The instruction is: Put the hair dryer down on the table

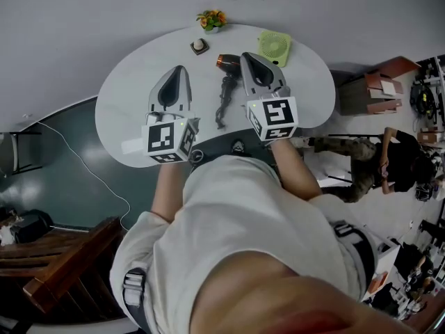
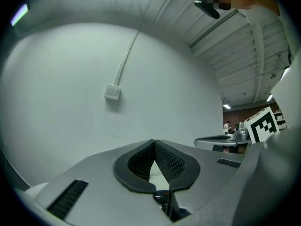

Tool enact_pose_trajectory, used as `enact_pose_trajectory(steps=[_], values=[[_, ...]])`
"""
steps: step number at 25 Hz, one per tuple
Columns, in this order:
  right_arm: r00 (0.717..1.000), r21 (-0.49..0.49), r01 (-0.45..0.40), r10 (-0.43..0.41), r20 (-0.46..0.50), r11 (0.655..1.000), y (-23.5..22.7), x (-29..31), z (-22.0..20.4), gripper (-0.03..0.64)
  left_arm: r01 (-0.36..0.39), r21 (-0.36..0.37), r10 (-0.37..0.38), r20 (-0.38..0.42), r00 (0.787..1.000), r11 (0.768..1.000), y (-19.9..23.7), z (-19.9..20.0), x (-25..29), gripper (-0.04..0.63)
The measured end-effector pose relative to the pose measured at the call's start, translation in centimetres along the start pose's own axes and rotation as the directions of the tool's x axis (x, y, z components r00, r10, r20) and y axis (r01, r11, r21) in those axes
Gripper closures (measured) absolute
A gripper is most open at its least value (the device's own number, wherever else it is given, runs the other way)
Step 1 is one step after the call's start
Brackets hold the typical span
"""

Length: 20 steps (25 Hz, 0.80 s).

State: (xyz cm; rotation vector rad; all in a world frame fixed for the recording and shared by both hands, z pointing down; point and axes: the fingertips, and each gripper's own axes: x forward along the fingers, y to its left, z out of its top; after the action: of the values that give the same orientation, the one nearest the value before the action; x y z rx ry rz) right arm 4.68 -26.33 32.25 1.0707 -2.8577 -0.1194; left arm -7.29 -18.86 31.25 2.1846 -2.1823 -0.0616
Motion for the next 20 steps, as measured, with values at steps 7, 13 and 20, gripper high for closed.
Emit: enact_pose_trajectory(steps=[7,13,20], values=[[1.000,-0.040,0.004,-0.004,0.002,0.999,0.7,-0.1,0.7,0.618,-0.005,0.016,0.005,-0.002,1.000,1.000,0.4,0.1,-0.4,0.577],[1.000,-0.040,0.014,-0.014,0.000,0.999,0.6,0.2,0.7,0.618,0.000,0.024,0.001,-0.010,1.000,1.000,0.8,-0.2,-0.3,0.577],[0.999,-0.036,0.043,-0.044,-0.027,0.998,0.2,0.1,0.5,0.618,0.006,0.031,-0.005,-0.011,1.000,1.000,1.1,-0.1,-0.1,0.577]])
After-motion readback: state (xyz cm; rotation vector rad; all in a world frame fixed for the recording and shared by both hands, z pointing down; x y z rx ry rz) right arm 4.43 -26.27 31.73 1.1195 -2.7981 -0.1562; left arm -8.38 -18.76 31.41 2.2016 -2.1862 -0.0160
